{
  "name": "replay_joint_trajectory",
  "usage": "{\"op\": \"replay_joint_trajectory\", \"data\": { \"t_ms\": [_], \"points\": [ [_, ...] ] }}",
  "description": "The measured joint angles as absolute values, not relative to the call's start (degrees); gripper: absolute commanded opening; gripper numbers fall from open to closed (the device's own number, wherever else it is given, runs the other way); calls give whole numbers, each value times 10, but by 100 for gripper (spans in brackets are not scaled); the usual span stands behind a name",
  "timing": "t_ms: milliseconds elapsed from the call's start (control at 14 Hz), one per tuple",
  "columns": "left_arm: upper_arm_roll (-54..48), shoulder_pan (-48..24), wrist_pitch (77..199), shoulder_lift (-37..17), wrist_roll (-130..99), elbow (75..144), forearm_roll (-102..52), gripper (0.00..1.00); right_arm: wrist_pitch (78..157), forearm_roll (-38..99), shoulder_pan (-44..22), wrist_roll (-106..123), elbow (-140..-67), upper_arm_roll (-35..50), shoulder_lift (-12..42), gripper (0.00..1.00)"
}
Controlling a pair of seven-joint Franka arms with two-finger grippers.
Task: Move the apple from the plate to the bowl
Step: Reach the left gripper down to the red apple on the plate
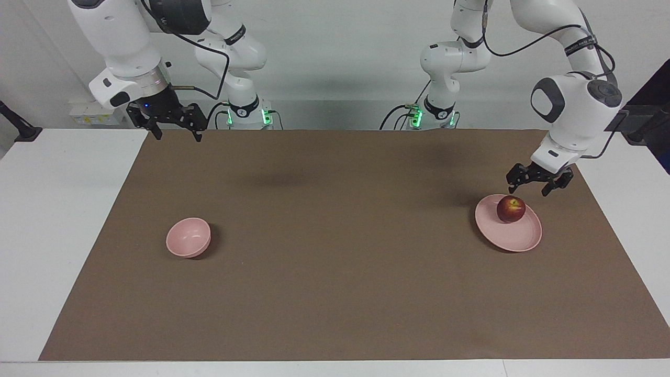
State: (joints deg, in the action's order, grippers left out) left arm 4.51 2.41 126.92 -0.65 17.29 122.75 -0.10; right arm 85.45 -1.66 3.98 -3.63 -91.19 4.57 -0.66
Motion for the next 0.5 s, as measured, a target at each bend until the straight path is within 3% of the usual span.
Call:
{"op": "replay_joint_trajectory", "data": {
  "t_ms": [429, 500],
  "points": [
    [42, 24, 1345, -61, 173, 1243, -1, 100, 854, -17, 40, -36, -912, 46, -7, 100],
    [42, 24, 1352, -67, 173, 1245, -1, 79, 854, -17, 40, -36, -912, 46, -7, 100]
  ]
}}
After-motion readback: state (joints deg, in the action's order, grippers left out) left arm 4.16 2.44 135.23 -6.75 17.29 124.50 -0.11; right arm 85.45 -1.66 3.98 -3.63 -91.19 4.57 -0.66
